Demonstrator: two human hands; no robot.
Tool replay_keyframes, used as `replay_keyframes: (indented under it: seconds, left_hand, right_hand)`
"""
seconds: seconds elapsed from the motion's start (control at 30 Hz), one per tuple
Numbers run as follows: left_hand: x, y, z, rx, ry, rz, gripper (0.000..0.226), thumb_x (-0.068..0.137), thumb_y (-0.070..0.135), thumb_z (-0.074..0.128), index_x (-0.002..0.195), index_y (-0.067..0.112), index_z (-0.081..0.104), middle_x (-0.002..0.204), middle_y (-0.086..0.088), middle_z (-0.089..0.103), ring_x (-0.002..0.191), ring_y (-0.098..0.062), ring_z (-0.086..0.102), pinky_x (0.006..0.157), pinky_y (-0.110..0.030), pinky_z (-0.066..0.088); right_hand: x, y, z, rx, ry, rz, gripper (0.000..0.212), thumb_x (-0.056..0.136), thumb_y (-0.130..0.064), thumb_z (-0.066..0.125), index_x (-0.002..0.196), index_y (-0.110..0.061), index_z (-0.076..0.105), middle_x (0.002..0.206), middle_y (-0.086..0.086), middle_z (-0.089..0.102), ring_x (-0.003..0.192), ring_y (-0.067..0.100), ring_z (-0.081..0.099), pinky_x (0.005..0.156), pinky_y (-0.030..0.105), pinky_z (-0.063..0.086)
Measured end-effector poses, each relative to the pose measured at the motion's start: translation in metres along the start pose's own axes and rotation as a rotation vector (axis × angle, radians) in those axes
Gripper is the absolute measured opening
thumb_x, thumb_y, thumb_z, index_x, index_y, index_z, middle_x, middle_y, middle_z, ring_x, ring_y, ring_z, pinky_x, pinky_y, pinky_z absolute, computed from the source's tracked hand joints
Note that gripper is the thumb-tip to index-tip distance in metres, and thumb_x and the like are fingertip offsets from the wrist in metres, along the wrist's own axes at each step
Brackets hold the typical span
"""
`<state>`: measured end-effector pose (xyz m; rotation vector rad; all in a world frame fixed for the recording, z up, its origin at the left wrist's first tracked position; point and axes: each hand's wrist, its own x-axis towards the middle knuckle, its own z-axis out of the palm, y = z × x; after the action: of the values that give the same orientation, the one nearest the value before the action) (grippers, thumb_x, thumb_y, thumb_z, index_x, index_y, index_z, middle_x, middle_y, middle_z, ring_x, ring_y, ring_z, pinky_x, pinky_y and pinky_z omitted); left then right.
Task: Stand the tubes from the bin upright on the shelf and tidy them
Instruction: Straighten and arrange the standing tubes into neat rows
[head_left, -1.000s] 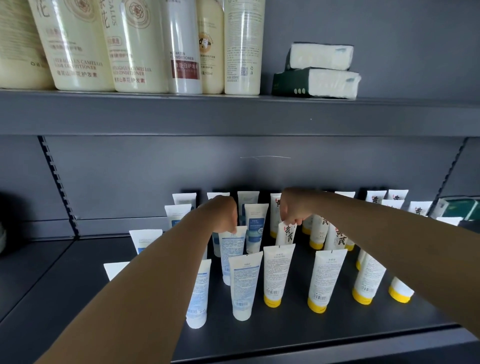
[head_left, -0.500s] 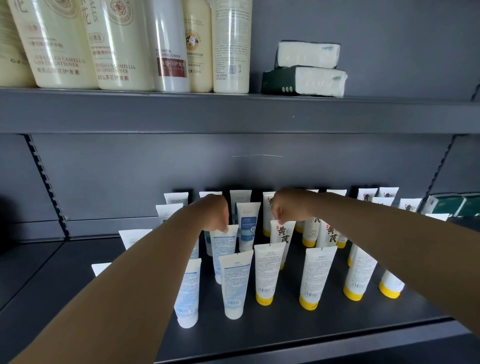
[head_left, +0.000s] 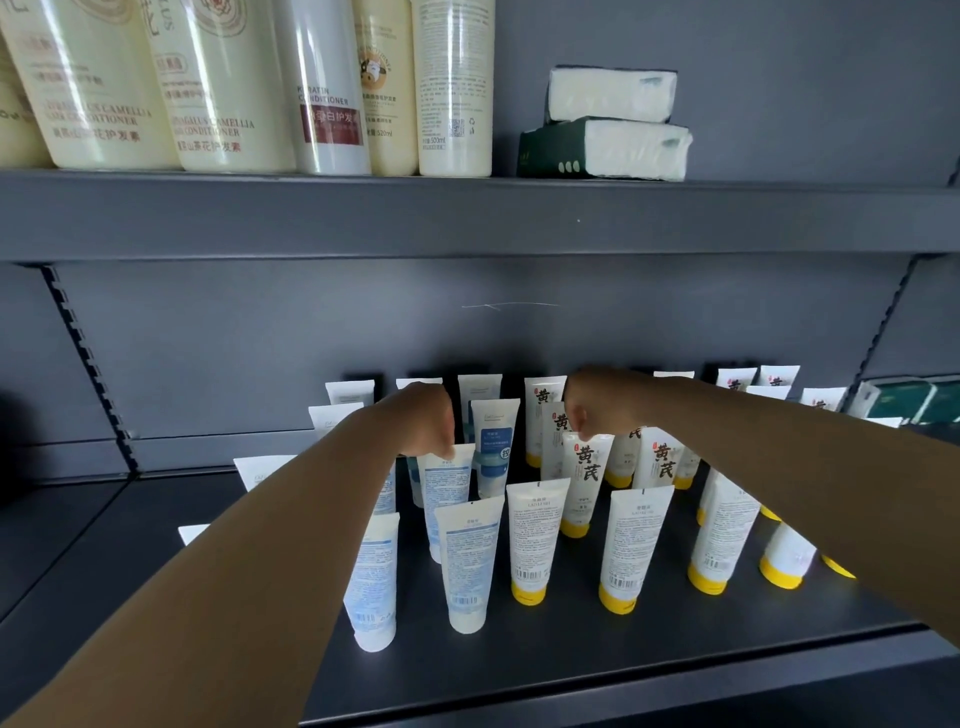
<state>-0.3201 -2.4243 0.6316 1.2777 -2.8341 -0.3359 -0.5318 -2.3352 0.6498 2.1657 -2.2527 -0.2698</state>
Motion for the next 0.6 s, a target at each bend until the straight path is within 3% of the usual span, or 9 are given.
replay_keyframes:
  seconds: [0.13,0.2,0.33,0.4,0.5,0.6]
  left_hand:
    - [0.000,-0.001,0.000,0.000,-0.006,0.001,0.024,0.081,0.020,0.071,0.098,0.003,0.070,0.097,-0.011,0.071,0.093,-0.025,0.066,0.082,-0.033,0.052]
    - [0.000,-0.002,0.000,-0.002,-0.008,0.000,0.025,0.081,0.020,0.071,0.099,0.003,0.069,0.098,-0.010,0.071,0.093,-0.024,0.066,0.084,-0.033,0.053]
    - [0.000,-0.001,0.000,-0.002,-0.009,0.003,0.026,0.082,0.021,0.071,0.101,0.004,0.069,0.100,-0.009,0.071,0.095,-0.024,0.066,0.087,-0.034,0.053]
    - [-0.001,0.000,-0.001,-0.004,-0.009,-0.004,0.027,0.082,0.021,0.070,0.103,0.004,0.068,0.102,-0.009,0.070,0.096,-0.024,0.065,0.088,-0.033,0.053]
    - [-0.001,0.001,-0.001,0.005,-0.018,-0.007,0.027,0.082,0.021,0.070,0.104,0.004,0.068,0.103,-0.009,0.070,0.097,-0.024,0.065,0.088,-0.033,0.052]
    - [-0.001,0.002,-0.002,0.013,-0.024,-0.009,0.027,0.082,0.021,0.071,0.103,0.004,0.069,0.102,-0.010,0.071,0.096,-0.024,0.065,0.088,-0.035,0.053]
  right_hand:
    - [-0.001,-0.005,-0.005,-0.007,-0.032,-0.005,0.016,0.084,-0.015,0.068,0.099,-0.009,0.071,0.099,0.000,0.067,0.073,0.009,0.054,0.054,0.010,0.042]
    - [0.001,-0.006,-0.006,-0.019,-0.037,-0.015,0.015,0.084,-0.016,0.068,0.098,-0.010,0.071,0.102,0.002,0.069,0.077,0.011,0.057,0.061,0.013,0.042]
    - [-0.001,-0.006,-0.008,-0.024,-0.047,0.004,0.016,0.085,-0.016,0.068,0.098,-0.008,0.070,0.098,0.003,0.068,0.060,0.004,0.050,0.049,0.008,0.039]
    - [-0.001,-0.006,-0.007,-0.022,-0.045,0.010,0.017,0.085,-0.016,0.067,0.099,-0.008,0.071,0.099,0.004,0.069,0.066,0.006,0.056,0.059,0.014,0.045]
    - [0.001,-0.008,-0.005,-0.040,-0.041,0.002,0.013,0.083,-0.017,0.069,0.095,-0.011,0.071,0.102,0.004,0.069,0.089,0.017,0.063,0.081,0.028,0.053]
    - [0.004,-0.011,-0.004,-0.038,-0.038,-0.008,0.010,0.081,-0.013,0.070,0.091,-0.010,0.071,0.101,0.005,0.069,0.092,0.019,0.063,0.083,0.030,0.053]
